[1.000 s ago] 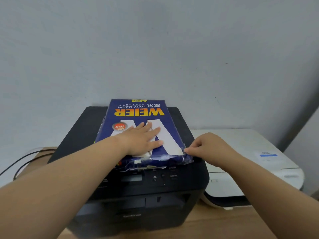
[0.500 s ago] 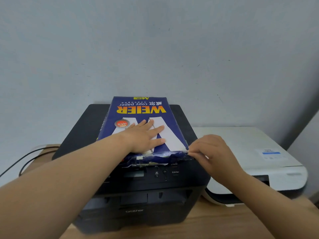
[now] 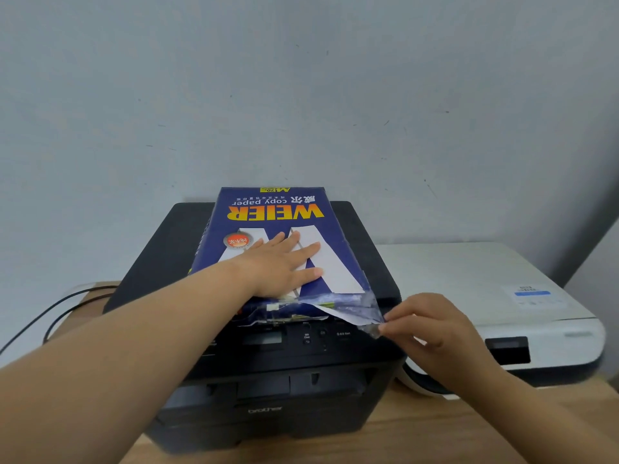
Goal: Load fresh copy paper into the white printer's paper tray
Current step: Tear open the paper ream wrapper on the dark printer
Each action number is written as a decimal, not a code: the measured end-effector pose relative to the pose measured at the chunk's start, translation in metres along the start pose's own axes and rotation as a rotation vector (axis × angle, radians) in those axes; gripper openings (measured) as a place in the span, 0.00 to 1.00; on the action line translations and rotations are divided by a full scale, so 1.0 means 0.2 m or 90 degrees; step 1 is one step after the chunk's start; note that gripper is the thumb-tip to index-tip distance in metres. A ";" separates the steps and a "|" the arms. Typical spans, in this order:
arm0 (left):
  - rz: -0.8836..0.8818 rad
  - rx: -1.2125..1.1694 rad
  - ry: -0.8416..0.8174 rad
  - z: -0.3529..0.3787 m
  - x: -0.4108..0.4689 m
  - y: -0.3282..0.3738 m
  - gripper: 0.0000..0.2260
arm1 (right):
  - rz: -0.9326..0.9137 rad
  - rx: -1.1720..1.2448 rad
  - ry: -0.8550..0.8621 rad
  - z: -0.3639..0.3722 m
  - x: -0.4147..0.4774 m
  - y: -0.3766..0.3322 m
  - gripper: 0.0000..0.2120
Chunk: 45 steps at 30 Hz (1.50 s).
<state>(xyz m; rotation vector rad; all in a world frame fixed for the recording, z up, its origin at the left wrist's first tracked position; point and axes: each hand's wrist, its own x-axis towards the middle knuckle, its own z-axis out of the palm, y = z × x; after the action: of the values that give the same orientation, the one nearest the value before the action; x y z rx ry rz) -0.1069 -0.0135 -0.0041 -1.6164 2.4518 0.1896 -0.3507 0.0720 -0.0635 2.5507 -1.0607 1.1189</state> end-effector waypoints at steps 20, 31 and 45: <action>0.001 -0.163 0.075 0.03 -0.22 -0.27 0.19 | 0.372 -0.010 -0.409 0.11 0.56 -0.39 0.17; -0.001 -0.101 0.092 0.07 -0.21 -0.28 0.20 | 0.460 0.068 -0.276 0.20 0.57 -0.43 0.18; 0.011 -0.098 0.061 0.06 -0.19 -0.30 0.21 | 0.140 -0.066 -0.309 0.12 0.42 -0.52 0.07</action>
<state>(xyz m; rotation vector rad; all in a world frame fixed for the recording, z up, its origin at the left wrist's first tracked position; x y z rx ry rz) -0.0356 -0.0003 -0.0075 -1.7022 2.5815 0.3171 -0.2283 0.0928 -0.0097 2.7374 -1.4902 0.4628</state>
